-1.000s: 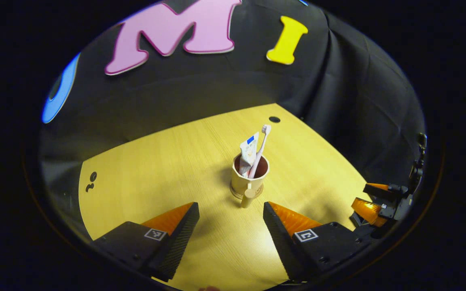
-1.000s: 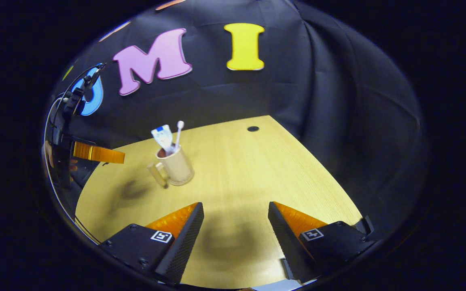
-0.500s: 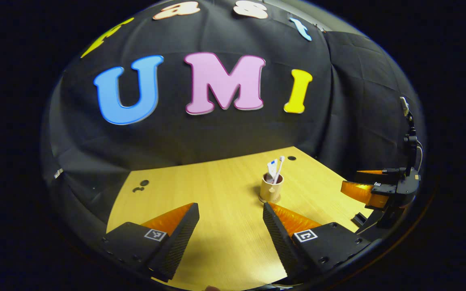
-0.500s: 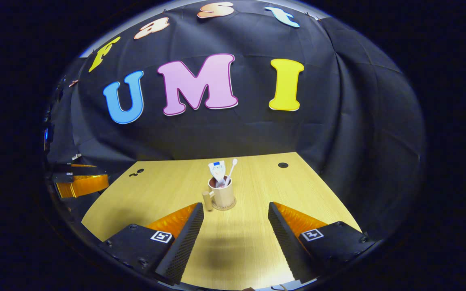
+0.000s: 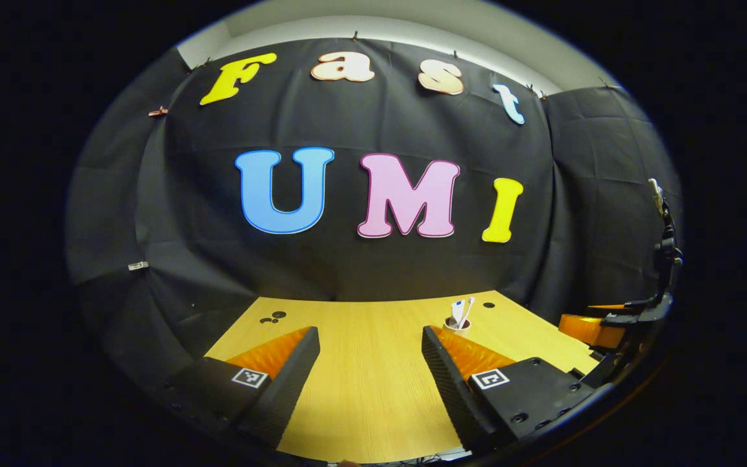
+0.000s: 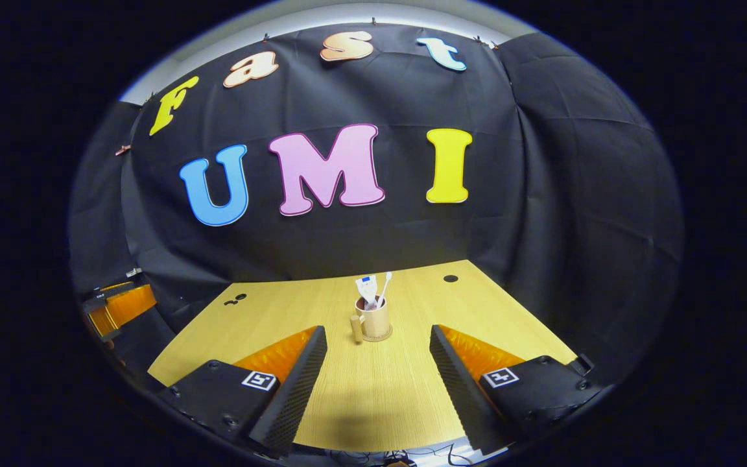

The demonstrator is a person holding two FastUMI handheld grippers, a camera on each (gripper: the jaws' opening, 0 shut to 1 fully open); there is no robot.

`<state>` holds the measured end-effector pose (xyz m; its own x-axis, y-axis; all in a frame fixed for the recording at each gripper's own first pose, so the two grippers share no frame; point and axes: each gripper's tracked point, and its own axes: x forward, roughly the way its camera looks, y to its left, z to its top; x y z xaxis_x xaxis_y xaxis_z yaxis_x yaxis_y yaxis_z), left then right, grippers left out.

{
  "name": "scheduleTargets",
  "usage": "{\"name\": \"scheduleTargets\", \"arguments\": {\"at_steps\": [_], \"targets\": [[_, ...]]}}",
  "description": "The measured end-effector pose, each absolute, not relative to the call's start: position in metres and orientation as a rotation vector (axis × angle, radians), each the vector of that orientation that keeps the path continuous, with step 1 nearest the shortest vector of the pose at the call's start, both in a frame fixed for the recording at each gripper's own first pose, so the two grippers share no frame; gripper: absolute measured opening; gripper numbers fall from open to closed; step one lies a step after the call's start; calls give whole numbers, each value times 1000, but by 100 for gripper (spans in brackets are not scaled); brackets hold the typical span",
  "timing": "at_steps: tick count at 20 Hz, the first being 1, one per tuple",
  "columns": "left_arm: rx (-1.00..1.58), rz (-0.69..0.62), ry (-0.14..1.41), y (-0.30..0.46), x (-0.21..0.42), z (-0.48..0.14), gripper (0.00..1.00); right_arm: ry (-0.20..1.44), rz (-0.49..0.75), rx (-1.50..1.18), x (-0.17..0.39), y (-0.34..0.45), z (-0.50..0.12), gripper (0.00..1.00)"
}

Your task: Put the toothbrush and toothpaste on the desktop into the cup, then pick up the cup and place it on the coaster on the desktop.

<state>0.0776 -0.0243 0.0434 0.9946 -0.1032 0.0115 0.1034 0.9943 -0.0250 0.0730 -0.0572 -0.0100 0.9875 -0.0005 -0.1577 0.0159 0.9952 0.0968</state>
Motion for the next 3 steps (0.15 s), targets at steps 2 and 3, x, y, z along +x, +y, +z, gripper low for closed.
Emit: {"name": "scheduleTargets", "arguments": {"at_steps": [2,3], "targets": [[-43,-114,-7,-25,63,38,98,148,-15,85,64,-55,-4,98],[-47,-114,-5,-24,60,35,98,141,-19,76,61,-55,0,98]]}}
